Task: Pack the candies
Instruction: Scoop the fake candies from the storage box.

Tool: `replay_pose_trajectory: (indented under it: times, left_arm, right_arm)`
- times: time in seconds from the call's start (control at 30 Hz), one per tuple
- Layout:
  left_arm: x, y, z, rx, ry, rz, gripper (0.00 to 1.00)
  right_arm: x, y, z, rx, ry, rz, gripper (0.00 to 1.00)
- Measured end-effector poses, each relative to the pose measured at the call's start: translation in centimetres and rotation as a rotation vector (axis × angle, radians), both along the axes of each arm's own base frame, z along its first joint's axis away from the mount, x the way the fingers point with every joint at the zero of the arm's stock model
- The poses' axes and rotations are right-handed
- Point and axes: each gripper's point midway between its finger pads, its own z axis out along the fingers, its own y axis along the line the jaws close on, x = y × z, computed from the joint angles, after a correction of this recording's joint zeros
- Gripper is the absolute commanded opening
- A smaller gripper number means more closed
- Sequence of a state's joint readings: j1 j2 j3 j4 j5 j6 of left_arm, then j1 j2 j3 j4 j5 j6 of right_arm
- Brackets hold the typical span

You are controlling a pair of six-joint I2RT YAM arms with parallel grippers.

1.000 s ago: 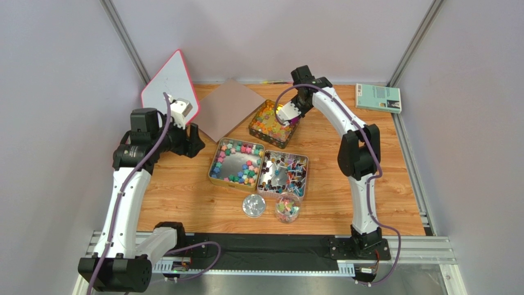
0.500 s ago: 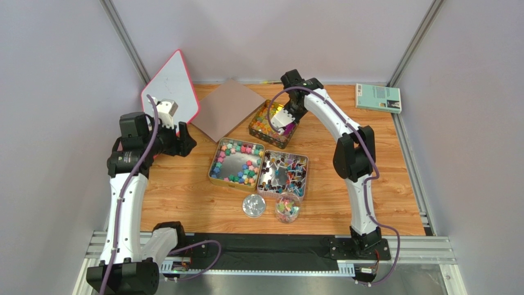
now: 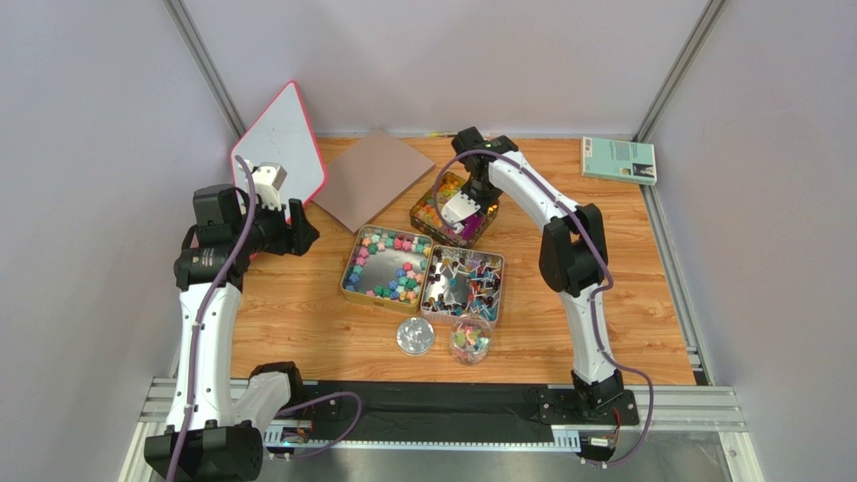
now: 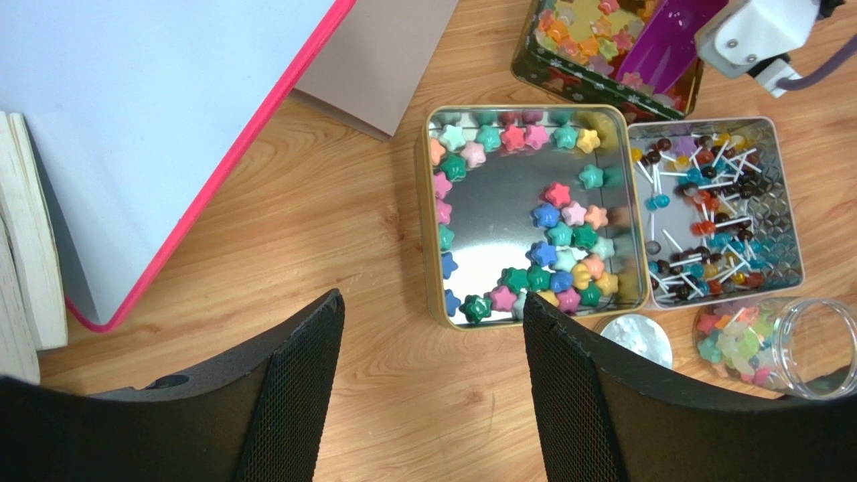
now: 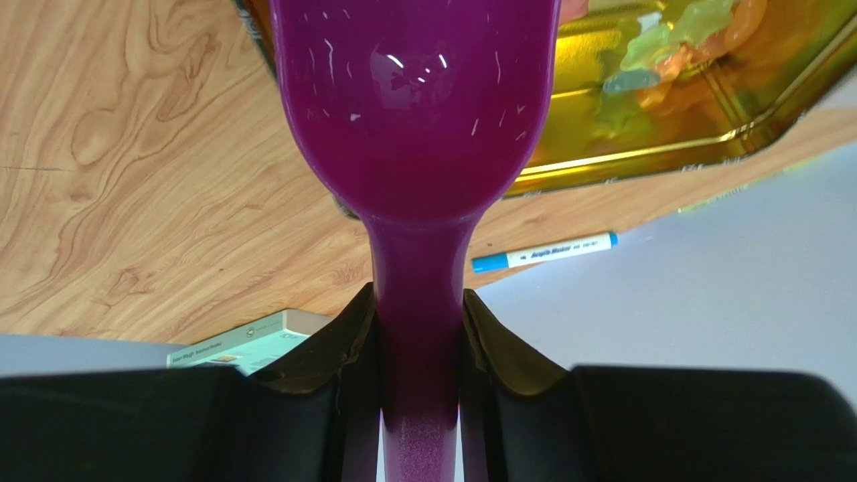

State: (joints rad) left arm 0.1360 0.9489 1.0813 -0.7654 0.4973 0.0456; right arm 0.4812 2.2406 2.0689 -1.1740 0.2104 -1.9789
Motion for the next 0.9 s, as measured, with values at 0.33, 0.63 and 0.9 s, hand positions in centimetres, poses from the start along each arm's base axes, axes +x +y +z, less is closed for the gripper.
replay_pose_trajectory:
  times: [0.33, 0.63, 0.9]
  left_arm:
    - [0.6, -0.1, -1.1, -0.021, 0.049, -0.008, 0.72]
    - [1.2, -0.4, -1.9, -0.051, 0.095, -0.012, 0.71]
    - [1.9, -0.4, -1.8, -0.060, 0.119, -0.018, 0.71]
  right_arm:
    - [1.7, 1.2, -3.5, -0.115, 0.050, 0.014, 0.00]
    - [1.5, 1.8, -3.6, -0.067, 0.077, 0.023, 0.00]
    - [1.8, 1.6, -3.5, 0.080, 0.123, 0.008, 0.00]
